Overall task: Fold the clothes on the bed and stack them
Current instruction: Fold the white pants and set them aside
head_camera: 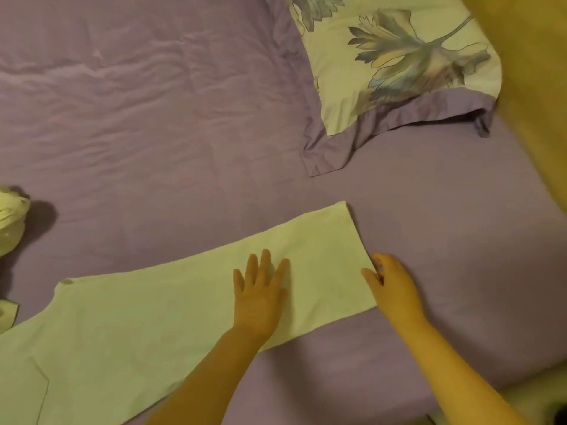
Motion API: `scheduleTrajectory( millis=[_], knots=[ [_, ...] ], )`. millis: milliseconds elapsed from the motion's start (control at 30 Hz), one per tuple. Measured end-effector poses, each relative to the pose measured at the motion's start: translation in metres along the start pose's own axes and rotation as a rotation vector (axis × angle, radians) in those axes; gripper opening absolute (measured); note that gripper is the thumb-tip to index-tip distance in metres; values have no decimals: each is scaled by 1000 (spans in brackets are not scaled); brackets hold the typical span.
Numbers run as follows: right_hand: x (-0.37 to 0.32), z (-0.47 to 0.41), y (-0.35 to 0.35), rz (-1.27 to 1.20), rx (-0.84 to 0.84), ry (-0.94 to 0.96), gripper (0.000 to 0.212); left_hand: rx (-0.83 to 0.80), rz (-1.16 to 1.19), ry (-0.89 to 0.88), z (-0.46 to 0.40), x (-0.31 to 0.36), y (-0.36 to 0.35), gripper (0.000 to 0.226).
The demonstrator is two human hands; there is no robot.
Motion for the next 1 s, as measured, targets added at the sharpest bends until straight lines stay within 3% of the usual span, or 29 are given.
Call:
scheduleTrajectory(
  millis=[133,200,333,400,500,600,667,733,833,933,1000],
  knots=[
    [4,18,-12,119,63,-21,49,-79,25,61,-9,5,-8,55],
    [2,21,-10,122,132,-48,49,-33,-14,-2,-24,15,5,56],
    [6,28,-2,164,194,-136,33,30,159,-203,-46,53,36,50],
    [5,33,1,40,146,-162,25,-36,265,-331,-36,78,42,49],
    [-19,34,18,-117,182,-89,13,-144,306,-342,-7,101,33,64],
    [-59,26,38,-377,159,10,9,200,335,-258,3,96,48,48],
    [-73,18,52,-449,178,99,8,228,426,-85,-10,65,63,29],
    [-69,11,56,-313,152,164,14,241,577,51,-29,13,86,21],
    [-39,3,32,97,5,149,40,240,754,167,-55,-59,118,20],
    [-14,11,-1,308,-71,12,59,85,697,264,-55,-89,109,65],
    [-11,18,-15,356,-49,8,59,153,507,196,-36,-89,95,75]
  ],
)
Point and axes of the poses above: each hand's wrist, its own z-axis away from the middle knuckle, its own y-axis out of the back of the hand, x = y × z, the point moved 4 cm from there along -z, towards the middle knuckle, and after that the axes turned 1 degree about z, right-handed, at the moved point
